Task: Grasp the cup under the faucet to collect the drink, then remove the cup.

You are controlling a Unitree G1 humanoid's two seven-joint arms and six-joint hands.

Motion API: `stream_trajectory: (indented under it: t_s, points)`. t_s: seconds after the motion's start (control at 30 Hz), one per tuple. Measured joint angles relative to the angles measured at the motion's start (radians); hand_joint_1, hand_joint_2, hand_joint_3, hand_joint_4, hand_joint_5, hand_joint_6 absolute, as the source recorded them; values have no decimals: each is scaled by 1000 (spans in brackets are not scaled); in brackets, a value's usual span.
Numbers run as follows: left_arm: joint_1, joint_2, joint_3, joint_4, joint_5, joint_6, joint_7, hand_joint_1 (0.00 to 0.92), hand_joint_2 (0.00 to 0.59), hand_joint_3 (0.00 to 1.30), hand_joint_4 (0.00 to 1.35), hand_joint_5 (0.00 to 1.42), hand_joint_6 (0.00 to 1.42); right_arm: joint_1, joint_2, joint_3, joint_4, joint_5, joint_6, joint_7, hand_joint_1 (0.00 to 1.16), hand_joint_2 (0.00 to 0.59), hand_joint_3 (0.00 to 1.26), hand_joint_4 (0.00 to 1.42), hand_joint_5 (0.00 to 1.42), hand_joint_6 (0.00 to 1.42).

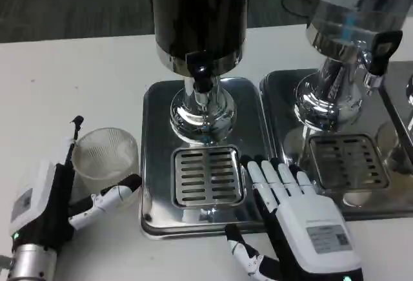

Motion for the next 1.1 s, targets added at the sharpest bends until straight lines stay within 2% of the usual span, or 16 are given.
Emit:
stream_trajectory:
  t_s: [0.07,0.17,0.33,0.43,0.5,0.67,0.93,1.1]
  points:
    - [-10,0,-4,28,-1,-25,21,305,55,104,161,404,309,1,1,0,0,0,0,0,266,393,0,0,0,0]
    - [-32,0,-13,66,0,-51,45,358,68,223,304,546,496,1,1,0,0,0,0,0,266,393,0,0,0,0]
    - [-56,-1,-40,107,3,-81,98,398,94,385,504,755,774,4,0,-2,0,4,0,0,266,393,0,0,0,0]
    - [-63,-1,-44,125,18,-101,130,411,108,435,567,814,861,3,-1,-2,0,4,0,1,266,393,0,0,0,0]
    - [-63,-1,-48,133,32,-113,151,455,128,467,619,870,907,0,-1,-3,0,8,0,2,266,393,0,0,0,0]
    - [-63,-1,-65,136,44,-120,192,455,135,518,682,933,970,-5,-6,-6,0,18,0,8,266,393,0,0,0,0]
    - [-50,0,-75,130,77,-121,251,455,139,519,681,927,988,-9,-10,-7,0,26,0,15,266,393,0,0,0,0]
    - [-16,13,-81,49,161,-118,349,458,151,530,681,927,998,-14,-19,-8,0,27,0,22,266,393,0,0,0,0]
